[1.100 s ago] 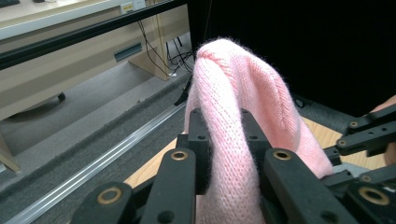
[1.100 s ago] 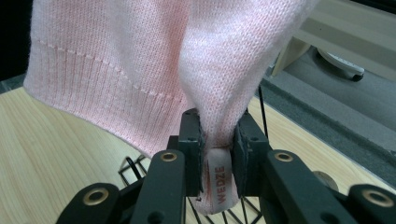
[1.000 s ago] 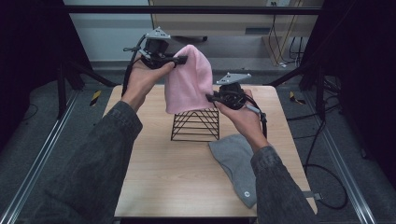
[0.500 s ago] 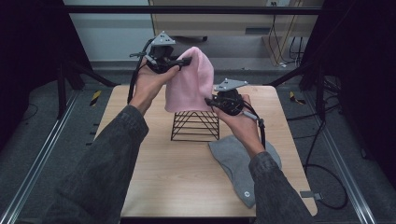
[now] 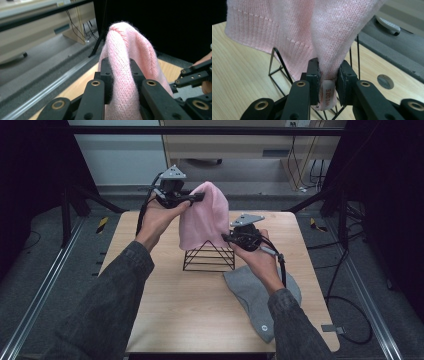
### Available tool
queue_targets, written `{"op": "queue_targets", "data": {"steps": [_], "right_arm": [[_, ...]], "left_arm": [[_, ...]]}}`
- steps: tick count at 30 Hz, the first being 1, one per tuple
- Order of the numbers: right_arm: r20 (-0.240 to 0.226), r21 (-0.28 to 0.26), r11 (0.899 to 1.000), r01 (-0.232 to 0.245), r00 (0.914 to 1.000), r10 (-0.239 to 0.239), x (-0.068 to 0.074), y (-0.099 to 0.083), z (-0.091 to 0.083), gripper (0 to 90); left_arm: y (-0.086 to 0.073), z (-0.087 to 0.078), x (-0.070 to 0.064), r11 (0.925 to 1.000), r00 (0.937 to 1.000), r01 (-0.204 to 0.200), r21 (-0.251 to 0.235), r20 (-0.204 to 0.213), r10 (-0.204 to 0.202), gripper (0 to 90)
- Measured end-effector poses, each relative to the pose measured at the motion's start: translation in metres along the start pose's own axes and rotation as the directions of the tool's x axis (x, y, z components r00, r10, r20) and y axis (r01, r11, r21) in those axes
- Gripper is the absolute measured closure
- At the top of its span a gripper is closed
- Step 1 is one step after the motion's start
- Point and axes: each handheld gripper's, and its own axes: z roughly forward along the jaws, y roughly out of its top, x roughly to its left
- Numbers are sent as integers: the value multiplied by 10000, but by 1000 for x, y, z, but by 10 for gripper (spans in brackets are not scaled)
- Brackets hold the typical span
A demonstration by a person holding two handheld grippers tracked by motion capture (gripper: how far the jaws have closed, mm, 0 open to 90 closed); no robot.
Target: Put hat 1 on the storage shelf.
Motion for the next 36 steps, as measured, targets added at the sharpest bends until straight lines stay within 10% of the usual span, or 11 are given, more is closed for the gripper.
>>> {"op": "queue_targets", "data": {"steps": [20, 36], "right_arm": [[258, 505, 9949, -869, 9960, 856, -3, -37, 7, 571], [602, 204, 9891, -1455, 9877, 1441, -6, -71, -20, 404]], "left_arm": [[-22, 9, -20, 9997, 10000, -72, 250, 43, 71, 781], [-31, 13, -30, 9978, 9996, -200, 638, 220, 186, 779]]}}
